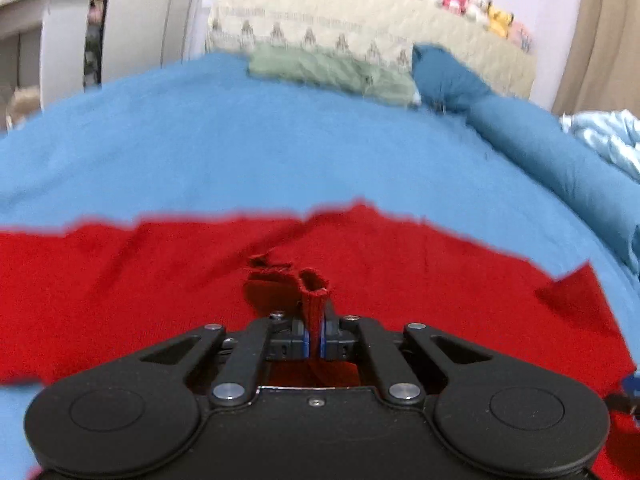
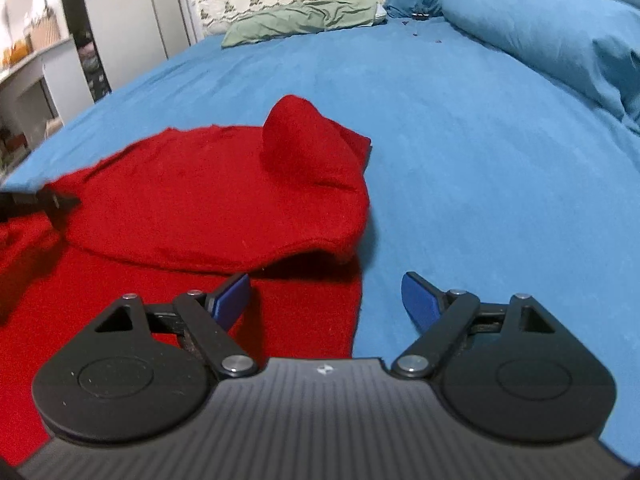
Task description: Fold small clothes
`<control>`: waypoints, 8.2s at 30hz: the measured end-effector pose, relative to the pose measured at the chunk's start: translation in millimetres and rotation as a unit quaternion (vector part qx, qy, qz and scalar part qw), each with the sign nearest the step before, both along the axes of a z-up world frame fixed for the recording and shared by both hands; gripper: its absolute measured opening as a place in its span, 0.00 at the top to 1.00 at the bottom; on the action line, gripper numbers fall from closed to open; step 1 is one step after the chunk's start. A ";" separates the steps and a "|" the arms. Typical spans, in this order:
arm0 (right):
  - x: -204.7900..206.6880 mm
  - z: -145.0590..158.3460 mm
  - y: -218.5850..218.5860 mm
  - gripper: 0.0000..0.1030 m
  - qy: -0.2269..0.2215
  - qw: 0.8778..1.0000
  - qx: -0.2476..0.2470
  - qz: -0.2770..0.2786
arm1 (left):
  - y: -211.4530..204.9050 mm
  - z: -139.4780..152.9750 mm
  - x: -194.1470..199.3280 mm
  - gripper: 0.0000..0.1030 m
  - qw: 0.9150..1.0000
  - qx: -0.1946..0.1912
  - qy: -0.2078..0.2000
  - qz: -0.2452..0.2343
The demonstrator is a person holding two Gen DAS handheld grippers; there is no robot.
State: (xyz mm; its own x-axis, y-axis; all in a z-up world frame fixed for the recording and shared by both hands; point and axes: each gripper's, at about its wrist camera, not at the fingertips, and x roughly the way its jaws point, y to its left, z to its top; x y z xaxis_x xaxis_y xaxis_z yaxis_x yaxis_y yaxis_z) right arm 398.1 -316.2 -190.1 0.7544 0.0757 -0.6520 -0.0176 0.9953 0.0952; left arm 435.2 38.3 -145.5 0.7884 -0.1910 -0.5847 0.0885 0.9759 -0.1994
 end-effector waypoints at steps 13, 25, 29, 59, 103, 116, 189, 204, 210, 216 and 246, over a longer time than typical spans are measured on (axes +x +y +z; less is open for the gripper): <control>33.5 -6.9 25.2 0.03 0.019 0.996 -0.087 -0.030 | 52.8 6.6 -8.4 0.96 0.998 0.054 -0.013 0.042; 4.7 31.1 3.9 0.03 0.024 0.997 -0.067 -0.003 | 75.7 4.8 -61.6 0.51 0.989 0.143 0.013 0.045; 22.9 35.0 44.0 0.03 -0.021 0.998 -0.025 0.056 | 58.7 14.8 -45.4 0.37 0.995 0.096 0.001 0.017; 146.0 30.3 32.7 0.03 -0.003 0.999 0.051 -0.007 | 38.1 7.1 -49.6 0.28 0.996 0.093 0.014 0.008; 73.8 40.5 244.9 0.00 -0.003 0.988 0.057 0.145 | 383.5 -6.5 -62.4 0.95 0.933 -0.143 0.018 0.330; 66.4 68.0 178.4 0.00 -0.020 0.996 0.062 0.068 | 176.9 125.4 -34.9 0.96 0.988 -0.025 -0.128 0.085; 70.9 51.7 39.4 0.81 -0.070 0.995 0.042 -0.051 | 104.1 -30.5 -58.1 0.29 0.987 0.074 0.038 0.137; 24.1 30.6 42.6 0.16 -0.100 0.994 -0.004 -0.049 | 53.6 18.7 -75.5 0.22 0.994 0.102 -0.028 0.037; 50.2 16.9 63.9 0.16 -0.070 0.997 -0.012 0.004 | 33.2 -11.7 -50.4 0.22 0.996 0.088 0.013 0.001; 62.9 -16.6 60.6 0.16 -0.035 0.999 -0.005 -0.016 | 37.9 -25.3 -49.4 0.22 0.996 0.079 0.032 -0.002; -171.9 195.8 38.5 0.00 -0.104 0.993 0.034 0.038 | 18.9 169.1 -272.6 0.03 0.994 0.105 -0.021 0.023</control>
State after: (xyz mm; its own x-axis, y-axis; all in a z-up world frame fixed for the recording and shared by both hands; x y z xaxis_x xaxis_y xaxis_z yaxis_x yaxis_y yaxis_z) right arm 226.2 -277.7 5.7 0.8624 0.1755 -0.4747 -0.1179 0.9818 0.1487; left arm 162.6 57.2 23.6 0.8180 -0.0315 -0.5744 0.0468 0.9988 0.0118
